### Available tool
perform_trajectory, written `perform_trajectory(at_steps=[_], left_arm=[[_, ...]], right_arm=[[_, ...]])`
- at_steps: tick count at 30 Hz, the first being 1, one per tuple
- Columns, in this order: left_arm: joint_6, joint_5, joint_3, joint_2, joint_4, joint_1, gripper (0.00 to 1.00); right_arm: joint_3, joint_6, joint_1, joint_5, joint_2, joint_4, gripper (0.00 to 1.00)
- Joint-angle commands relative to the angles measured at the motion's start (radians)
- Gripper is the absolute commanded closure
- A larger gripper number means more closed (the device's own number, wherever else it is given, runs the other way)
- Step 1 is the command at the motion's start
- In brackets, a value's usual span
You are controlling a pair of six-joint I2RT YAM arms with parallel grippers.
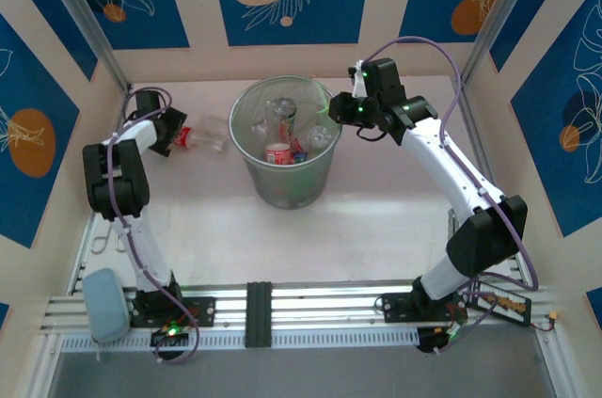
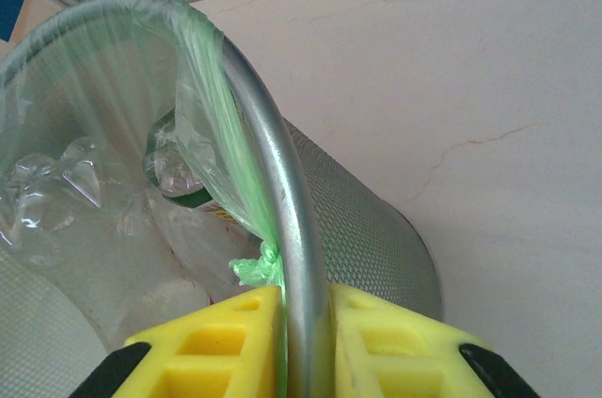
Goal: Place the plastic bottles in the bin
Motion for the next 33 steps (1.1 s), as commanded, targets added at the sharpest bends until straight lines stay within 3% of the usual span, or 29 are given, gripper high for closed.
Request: perform_trajectory(at_steps=[1, 14, 19, 27, 33], left_arm=[[-0.02, 0.007, 0.024, 0.044, -0.004, 0.008, 0.1], [-0.047, 0.009, -0.004, 0.093, 0.019, 0.005, 0.17], [-0.05, 0.009, -0.023, 0.079, 0.023, 0.005, 0.27], [-0.045, 0.017, -0.047, 0.017, 0.032, 0.005, 0.41], [-0.042, 0.032, -0.084, -0.088, 0.047, 0.005, 0.42]], right_arm=[[-0.024, -0.002, 0.026, -0.033, 0.0, -0.083, 0.8], [-0.023, 0.0, 0.026, -0.031, 0.009, -0.08, 0.79], [-0.03, -0.001, 0.026, -0.033, 0.005, -0.075, 0.79], [-0.037, -0.004, 0.025, -0.031, -0.004, -0.075, 0.8], [-0.047, -0.007, 0.023, -0.03, -0.015, -0.073, 0.8]])
